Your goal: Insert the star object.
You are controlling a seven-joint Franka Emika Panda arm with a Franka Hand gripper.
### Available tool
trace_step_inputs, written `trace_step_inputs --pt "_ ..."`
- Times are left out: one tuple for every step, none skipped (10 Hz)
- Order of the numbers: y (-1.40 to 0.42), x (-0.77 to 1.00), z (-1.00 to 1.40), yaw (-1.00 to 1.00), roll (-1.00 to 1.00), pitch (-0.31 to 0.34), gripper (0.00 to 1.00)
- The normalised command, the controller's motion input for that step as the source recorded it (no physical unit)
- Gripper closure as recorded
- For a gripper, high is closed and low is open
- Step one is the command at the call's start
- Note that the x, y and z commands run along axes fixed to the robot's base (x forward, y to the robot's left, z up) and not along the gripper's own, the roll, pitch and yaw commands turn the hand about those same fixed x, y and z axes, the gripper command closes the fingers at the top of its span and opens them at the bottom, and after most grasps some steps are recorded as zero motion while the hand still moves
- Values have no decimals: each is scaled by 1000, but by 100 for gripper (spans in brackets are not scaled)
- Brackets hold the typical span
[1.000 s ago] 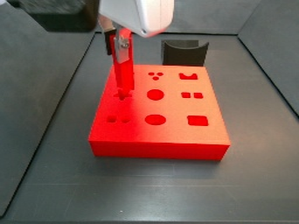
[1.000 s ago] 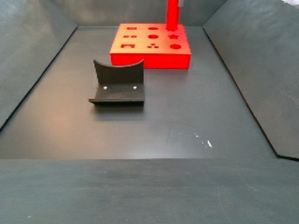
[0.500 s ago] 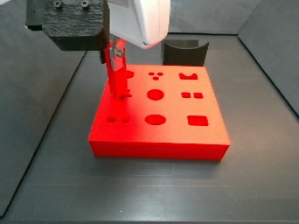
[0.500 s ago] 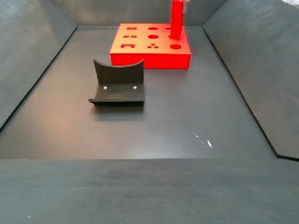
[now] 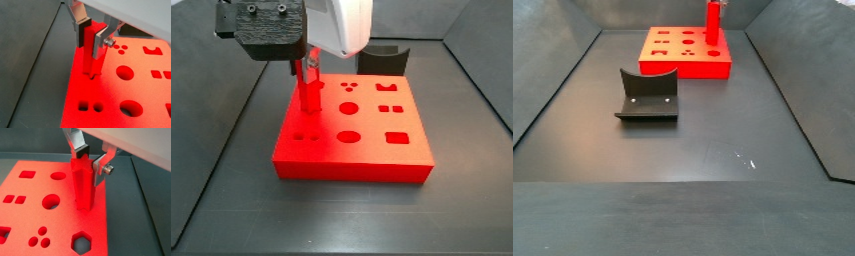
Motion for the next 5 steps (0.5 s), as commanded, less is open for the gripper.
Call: trace_step_inputs --pt "-14 126 -271 37 49 -66 100" --pt "-11 217 -320 66 106 -63 100" --pt "-117 151 -320 54 213 -46 100" --pt "-226 120 -203 11 249 0 100" --pt "0 0 -289 0 96 -33 100"
